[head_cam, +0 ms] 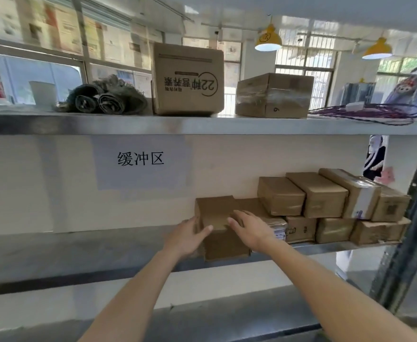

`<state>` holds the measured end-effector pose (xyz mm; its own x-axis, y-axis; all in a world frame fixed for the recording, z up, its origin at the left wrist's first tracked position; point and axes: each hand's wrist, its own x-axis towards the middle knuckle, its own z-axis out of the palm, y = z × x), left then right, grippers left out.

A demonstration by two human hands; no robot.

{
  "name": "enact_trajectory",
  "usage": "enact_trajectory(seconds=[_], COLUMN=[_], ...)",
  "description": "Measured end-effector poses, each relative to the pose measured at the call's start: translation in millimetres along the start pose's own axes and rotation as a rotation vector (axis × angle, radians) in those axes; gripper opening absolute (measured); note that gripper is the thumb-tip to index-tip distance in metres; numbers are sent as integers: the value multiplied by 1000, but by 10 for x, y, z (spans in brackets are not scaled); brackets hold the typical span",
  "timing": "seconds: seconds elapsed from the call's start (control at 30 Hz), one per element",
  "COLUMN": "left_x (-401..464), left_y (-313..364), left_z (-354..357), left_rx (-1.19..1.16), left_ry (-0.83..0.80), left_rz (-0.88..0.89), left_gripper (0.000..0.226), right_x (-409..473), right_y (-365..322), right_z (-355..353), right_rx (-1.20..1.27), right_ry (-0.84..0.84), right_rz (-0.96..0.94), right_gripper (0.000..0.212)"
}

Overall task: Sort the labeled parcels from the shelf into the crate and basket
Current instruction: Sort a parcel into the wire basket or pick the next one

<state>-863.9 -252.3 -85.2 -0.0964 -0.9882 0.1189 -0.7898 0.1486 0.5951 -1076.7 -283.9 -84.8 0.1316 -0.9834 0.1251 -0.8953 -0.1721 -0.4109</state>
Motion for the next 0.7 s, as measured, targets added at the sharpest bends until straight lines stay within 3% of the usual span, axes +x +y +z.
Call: enact_trajectory(seconds=[0.4,0.57,0.7], left_x=[165,-36,-284], left_y=[-59,-26,119], left_z=[251,221,112], left_rx=[-736,-892,-973], left_ry=[-3,79,158], left_rz=[-150,-163,-115], left_gripper=[55,69,49], right_x=[13,-189,-414], right_y=[-170,-294,-325], right_z=[62,60,-40], right_rx=[145,238,377], right_ry=[57,115,170], right_rz=[84,20,-9], right_gripper=[58,59,55])
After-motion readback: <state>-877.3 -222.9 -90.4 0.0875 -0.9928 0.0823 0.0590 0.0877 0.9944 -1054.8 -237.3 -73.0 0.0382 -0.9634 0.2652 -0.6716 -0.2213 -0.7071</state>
